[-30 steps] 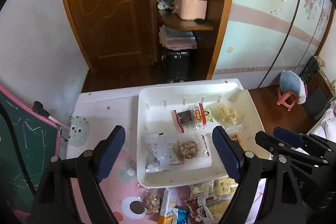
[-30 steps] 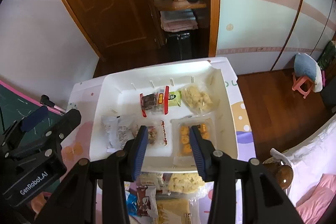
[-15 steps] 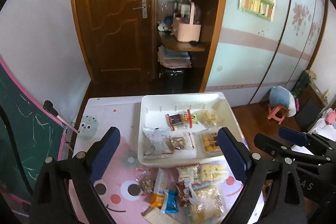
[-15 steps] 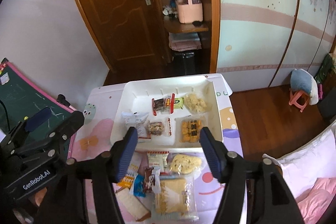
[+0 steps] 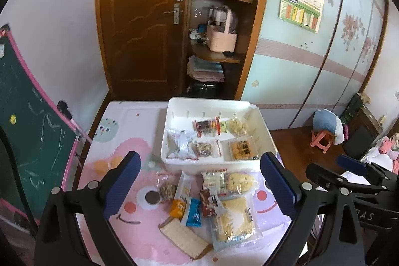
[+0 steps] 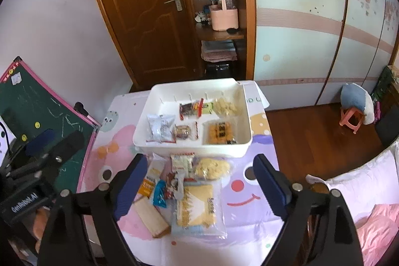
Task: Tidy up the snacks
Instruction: 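Withdraw both tools from the tray back over the snack pile, then grasp the beige paper-wrapped loaf with the left tool while the right tool grasps the clear bread bag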
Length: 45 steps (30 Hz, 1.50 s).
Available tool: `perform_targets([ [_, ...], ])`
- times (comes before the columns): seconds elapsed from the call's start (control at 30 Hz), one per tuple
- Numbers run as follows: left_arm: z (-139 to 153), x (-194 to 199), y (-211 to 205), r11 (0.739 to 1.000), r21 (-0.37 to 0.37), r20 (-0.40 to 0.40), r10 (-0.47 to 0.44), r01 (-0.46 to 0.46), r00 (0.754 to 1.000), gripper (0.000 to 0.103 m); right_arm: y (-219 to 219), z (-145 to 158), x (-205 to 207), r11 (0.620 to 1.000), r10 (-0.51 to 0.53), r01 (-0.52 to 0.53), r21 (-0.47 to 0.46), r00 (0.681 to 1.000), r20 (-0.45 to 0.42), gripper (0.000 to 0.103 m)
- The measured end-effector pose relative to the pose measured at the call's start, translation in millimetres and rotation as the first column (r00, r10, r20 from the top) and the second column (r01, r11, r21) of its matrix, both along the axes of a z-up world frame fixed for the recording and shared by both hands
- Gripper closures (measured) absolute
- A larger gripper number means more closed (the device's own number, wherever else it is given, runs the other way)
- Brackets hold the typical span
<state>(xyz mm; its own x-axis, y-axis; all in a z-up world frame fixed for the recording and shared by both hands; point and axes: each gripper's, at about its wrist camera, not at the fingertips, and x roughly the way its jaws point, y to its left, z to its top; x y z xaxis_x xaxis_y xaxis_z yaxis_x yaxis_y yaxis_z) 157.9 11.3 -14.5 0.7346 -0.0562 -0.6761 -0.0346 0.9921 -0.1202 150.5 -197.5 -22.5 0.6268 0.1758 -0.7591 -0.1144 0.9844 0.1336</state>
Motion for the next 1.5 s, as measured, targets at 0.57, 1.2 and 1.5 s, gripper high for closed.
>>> perform_targets([
  [0.57, -172.9, -12.4, 10.9, 0.988, 0.066, -0.289, 0.150, -0.136, 0.946, 0.007, 16.5, -143.3, -5.9, 0.996, 0.054, -0.063, -0.057, 0.986, -0.155, 0.005],
  [1.2, -298.7, 13.1, 24.9, 0.970, 0.050, -0.552, 0.226, -0.239, 0.803, 0.008, 55.4, -228.0, -11.7, 0.968, 0.157, -0.192, -0.160, 0.965, -0.208, 0.000],
  [1.5, -306.6, 0.8, 43.7, 0.973, 0.047, -0.555, 0.213, -0.225, 0.804, 0.006, 70.0, -229.5, -9.9, 0.955, 0.193, -0.231, -0.184, 0.960, -0.202, 0.000],
])
